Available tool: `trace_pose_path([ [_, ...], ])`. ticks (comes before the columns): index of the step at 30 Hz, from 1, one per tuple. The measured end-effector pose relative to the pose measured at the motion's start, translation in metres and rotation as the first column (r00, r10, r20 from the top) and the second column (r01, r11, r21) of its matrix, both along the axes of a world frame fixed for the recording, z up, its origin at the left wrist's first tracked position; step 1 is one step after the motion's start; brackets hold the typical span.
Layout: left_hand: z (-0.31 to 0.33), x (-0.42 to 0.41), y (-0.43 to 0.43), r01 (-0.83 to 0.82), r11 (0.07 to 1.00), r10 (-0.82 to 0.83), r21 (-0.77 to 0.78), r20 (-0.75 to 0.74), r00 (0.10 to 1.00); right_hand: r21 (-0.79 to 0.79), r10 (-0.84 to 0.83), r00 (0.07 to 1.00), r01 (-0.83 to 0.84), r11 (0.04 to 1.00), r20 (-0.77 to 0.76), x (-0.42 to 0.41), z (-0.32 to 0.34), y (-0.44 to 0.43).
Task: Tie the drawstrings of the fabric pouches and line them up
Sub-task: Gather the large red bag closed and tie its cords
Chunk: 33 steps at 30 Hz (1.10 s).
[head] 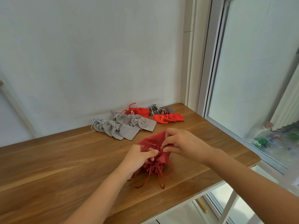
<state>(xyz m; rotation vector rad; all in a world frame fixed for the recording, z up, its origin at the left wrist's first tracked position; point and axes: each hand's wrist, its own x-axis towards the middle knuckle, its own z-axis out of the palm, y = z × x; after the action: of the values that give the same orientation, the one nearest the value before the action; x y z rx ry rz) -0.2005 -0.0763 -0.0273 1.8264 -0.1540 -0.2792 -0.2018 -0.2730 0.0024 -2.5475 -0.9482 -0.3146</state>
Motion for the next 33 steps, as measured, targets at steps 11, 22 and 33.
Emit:
trace_pose_path([
  [11,0.013,0.000,-0.002,0.116,0.993,-0.117,-0.014,-0.066,0.991,0.377,0.069,0.898,0.112,0.919,-0.435,-0.002,0.002,0.010],
  [22,0.010,-0.001,-0.010,0.109,0.992,-0.112,0.063,0.041,0.993,0.197,-0.099,0.950,0.163,0.967,-0.296,-0.001,0.001,0.014],
  [33,0.010,-0.003,-0.009,0.074,0.996,-0.081,-0.047,-0.190,0.978,-0.068,-0.220,0.879,0.211,0.975,-0.424,-0.004,0.011,0.002],
])
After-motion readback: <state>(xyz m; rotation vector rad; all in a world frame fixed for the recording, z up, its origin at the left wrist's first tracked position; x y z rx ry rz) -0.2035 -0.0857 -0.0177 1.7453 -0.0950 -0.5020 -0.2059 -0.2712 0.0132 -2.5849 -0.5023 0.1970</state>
